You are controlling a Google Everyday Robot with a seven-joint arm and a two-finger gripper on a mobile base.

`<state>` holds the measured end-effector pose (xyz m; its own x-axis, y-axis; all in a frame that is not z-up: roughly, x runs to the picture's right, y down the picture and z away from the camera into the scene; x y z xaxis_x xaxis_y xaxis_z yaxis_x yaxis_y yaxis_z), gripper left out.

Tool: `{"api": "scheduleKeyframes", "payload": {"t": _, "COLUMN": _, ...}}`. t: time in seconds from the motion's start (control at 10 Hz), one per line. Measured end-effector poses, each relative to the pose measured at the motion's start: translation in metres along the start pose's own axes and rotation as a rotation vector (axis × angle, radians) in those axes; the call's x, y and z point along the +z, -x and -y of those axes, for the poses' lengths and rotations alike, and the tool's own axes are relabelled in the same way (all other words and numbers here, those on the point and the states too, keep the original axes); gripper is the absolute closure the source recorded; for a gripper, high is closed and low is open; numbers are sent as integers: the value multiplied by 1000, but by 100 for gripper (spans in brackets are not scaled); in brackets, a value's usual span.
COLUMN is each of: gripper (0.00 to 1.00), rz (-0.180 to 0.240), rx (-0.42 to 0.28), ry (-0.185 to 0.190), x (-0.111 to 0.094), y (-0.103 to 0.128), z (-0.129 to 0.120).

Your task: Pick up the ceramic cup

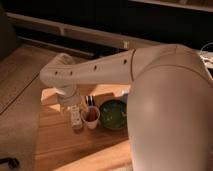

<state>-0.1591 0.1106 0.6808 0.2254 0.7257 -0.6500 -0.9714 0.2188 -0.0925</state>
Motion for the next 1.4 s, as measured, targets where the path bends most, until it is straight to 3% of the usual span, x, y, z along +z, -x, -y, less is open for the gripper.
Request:
{"api": "scheduleKeyframes", "payload": {"t": 0.4, "gripper": 35, "rz": -32, "rx": -56, "ry": -104, "x": 14, "y": 6, "z": -11}}
{"api": "scheduleKeyframes", "payload": {"t": 0.6, "gripper": 35, "rz": -60, "rx": -43, "ry": -89, "x": 32, "y": 12, "z": -12}}
{"api": "scheduleKeyframes", "payload": {"t": 0.7, "gripper": 35, "rz": -65, "rx": -26, "ry": -51, "x": 41, "y": 17, "z": -13}}
{"api": "scheduleKeyframes", "payload": {"t": 0.8, "gripper": 35, "rz": -61, "rx": 4, "ry": 14, "x": 50, "y": 24, "z": -15}}
{"api": "scheduleKeyframes", "payload": {"t": 1.0, "gripper": 35, "rz": -29, "rx": 56, "ry": 191, "x": 58, "y": 38, "z": -22}}
{"api": "scheduleKeyframes", "payload": {"t": 1.1, "gripper": 35, "rz": -4, "rx": 83, "ry": 300, "x": 60, "y": 47, "z": -22}}
{"api": "scheduleKeyframes", "payload": {"t": 1.4, "gripper": 35, "rz": -10, "rx": 105, "ry": 434, "x": 81, "y": 47, "z": -3}}
